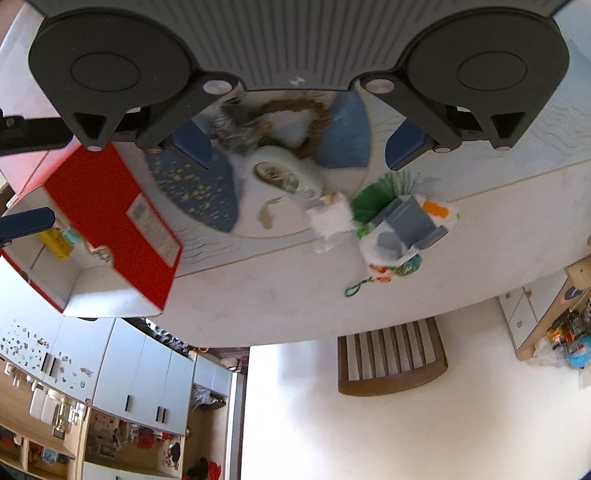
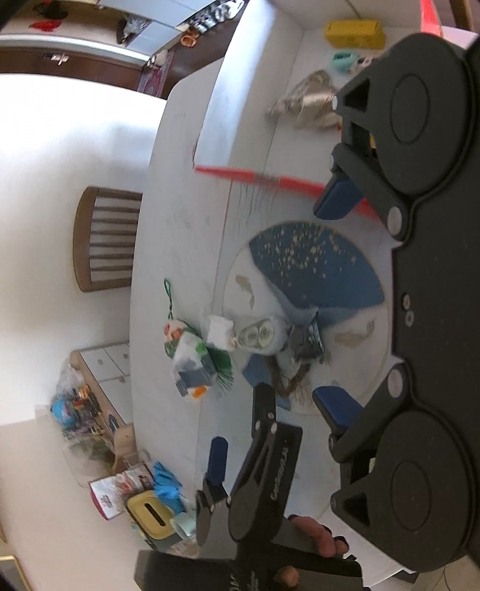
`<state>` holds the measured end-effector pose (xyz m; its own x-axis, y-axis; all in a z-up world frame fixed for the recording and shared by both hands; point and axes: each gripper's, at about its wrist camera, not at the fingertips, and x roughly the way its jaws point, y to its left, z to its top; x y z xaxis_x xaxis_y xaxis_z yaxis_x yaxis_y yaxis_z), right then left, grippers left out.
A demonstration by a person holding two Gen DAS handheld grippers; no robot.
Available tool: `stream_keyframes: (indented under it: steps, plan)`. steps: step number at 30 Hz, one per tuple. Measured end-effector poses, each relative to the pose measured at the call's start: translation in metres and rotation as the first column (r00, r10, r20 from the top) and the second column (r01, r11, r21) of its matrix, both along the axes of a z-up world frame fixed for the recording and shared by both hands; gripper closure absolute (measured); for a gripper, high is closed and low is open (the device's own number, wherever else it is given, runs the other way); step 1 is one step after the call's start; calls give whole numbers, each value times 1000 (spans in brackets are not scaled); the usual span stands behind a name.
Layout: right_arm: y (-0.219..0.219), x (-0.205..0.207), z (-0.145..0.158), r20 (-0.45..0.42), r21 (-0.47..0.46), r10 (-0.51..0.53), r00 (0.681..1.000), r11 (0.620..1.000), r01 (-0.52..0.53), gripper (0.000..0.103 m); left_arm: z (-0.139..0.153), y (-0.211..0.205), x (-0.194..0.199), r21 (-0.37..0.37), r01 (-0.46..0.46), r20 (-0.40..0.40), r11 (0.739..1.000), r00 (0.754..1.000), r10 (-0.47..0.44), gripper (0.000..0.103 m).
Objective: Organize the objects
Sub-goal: 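Move both tools back over the bracelet and black seed bag on the table, then grasp the brown bead bracelet with left tool while right tool grasps the black seed bag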
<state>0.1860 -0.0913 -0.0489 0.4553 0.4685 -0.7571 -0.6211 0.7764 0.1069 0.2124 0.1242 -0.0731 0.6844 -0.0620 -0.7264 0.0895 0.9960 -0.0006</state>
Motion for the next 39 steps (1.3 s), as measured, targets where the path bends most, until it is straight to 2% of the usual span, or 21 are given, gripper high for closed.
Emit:
stream_keyframes:
  steps: [8, 17, 26, 33, 37, 39]
  plan:
    - [37, 4, -27, -19, -56, 34, 999, 998, -35, 9, -33, 27, 15, -4, 6, -56, 1000, 998, -7, 2]
    - [67, 21, -54, -30, -121, 83, 996, 989, -86, 17, -63, 37, 31, -17, 34, -115, 999, 993, -36, 2]
    - [85, 32, -71, -53, -145, 148, 988, 977, -155, 19, -77, 37, 43, -8, 52, -134, 999, 990, -52, 2]
    - [93, 39, -81, -65, -166, 186, 980, 967, -194, 26, -82, 40, 45, -31, 66, -128, 997, 989, -69, 4]
    - [97, 40, -85, -78, -166, 207, 975, 962, -217, 33, -83, 39, 44, -32, 74, -119, 997, 990, -77, 13]
    - [98, 42, -86, -90, -156, 215, 972, 961, -227, 38, -83, 38, 44, -34, 71, -118, 997, 990, -75, 24]
